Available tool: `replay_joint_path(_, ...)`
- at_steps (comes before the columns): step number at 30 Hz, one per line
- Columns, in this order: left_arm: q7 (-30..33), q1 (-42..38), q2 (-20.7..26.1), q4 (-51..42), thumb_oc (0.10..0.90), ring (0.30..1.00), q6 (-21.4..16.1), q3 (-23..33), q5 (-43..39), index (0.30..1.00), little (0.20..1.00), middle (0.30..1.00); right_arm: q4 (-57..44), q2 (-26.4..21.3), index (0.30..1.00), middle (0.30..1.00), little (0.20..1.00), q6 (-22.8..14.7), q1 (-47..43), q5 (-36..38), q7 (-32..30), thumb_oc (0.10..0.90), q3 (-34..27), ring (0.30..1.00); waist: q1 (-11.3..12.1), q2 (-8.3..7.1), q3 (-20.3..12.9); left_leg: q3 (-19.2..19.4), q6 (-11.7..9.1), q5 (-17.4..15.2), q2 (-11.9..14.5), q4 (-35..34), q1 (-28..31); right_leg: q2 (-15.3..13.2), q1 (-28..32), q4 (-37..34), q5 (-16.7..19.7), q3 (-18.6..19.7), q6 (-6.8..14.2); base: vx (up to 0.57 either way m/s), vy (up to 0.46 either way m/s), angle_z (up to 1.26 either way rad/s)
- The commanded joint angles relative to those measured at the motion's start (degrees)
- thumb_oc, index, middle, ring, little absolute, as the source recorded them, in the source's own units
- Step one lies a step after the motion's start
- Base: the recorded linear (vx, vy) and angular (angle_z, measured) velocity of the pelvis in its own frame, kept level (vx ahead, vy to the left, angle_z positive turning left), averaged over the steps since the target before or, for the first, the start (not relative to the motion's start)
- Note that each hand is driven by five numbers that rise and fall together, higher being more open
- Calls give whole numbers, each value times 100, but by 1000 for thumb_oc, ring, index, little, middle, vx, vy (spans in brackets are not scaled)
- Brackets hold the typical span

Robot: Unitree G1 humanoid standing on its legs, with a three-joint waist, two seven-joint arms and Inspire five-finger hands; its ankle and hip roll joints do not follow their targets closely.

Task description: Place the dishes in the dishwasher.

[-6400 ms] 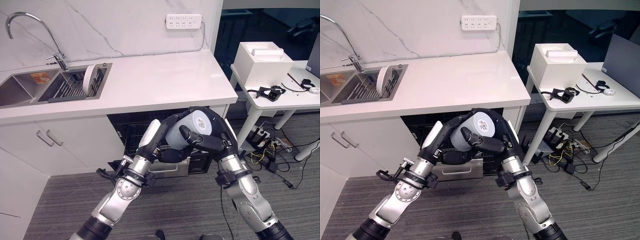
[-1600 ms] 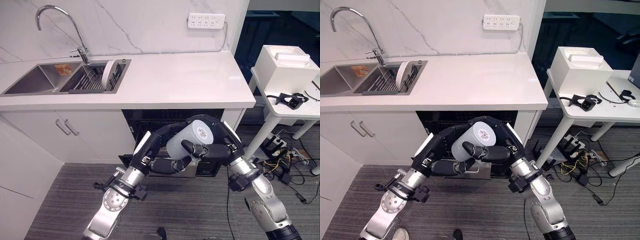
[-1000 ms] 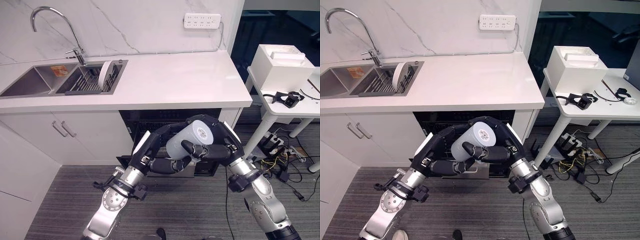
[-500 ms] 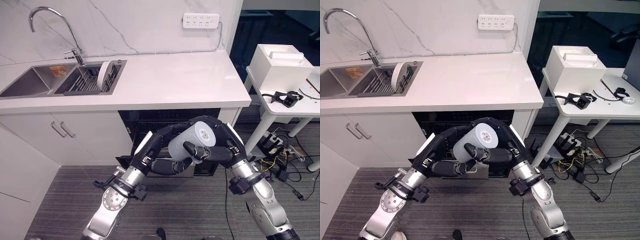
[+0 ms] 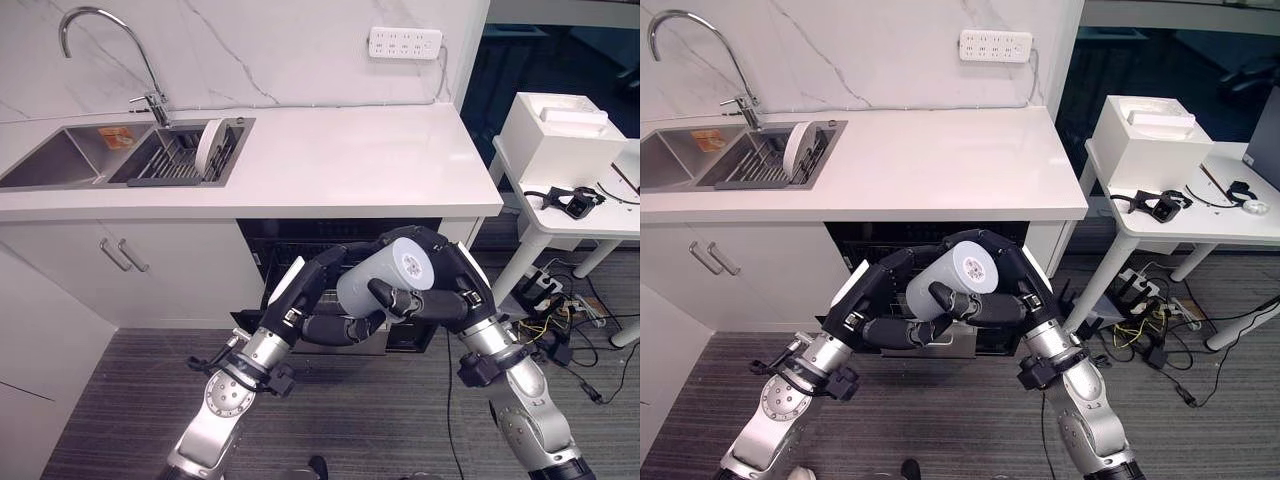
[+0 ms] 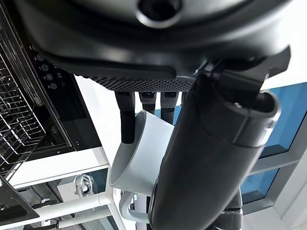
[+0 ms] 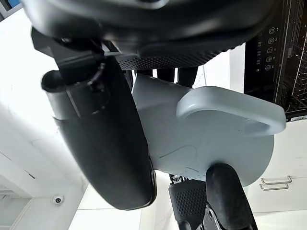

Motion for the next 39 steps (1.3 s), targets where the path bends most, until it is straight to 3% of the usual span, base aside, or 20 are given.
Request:
replay_joint_path(1, 999, -230, 185, 90, 800, 900, -484, 1305, -273, 900, 900, 900, -193, -41, 300, 300, 300, -1229, -192, 531, -582, 400, -1283, 300, -36, -22, -204, -92, -186, -759, 358, 278, 318, -134, 285, -467, 340, 184, 581, 0, 0, 0)
replay_joint_path(5, 861, -133, 230, 34, 800, 900, -467, 1464, -151, 900, 900, 900, -197, 13, 300, 300, 300, -1487, -41, 561, -861, 400, -1818, 300, -98, -34, -201, -54, -173, -783, 357, 278, 324, -113, 269, -467, 345, 220, 591, 0, 0, 0)
replay_joint_path(14, 942, -182, 324, 66, 800, 900, -400, 1557, -44, 900, 900, 900, -211, -65, 300, 300, 300, -1736, 4, 493, -1334, 400, -2252, 300, -218, 5, -190, 37, -189, -802, 386, 278, 348, -88, 231, -467, 358, 316, 608, 6, -1, -9)
replay_joint_path(25, 1002, -226, 335, 53, 800, 900, -337, 1497, 1, 900, 900, 900, -244, -106, 300, 300, 300, -1320, -16, 701, -832, 400, -2150, 300, -184, -12, -211, 14, -207, -788, 383, 278, 323, -91, 228, -467, 358, 279, 611, 0, 0, 0)
replay_joint_path(39, 1103, -166, 248, 56, 800, 900, -377, 1324, -8, 900, 900, 900, -238, 87, 300, 300, 300, -576, -115, 826, 86, 400, -1128, 300, -1, -12, -232, -127, -199, -744, 336, 278, 267, -95, 262, -467, 307, 197, 570, 1, -6, 1)
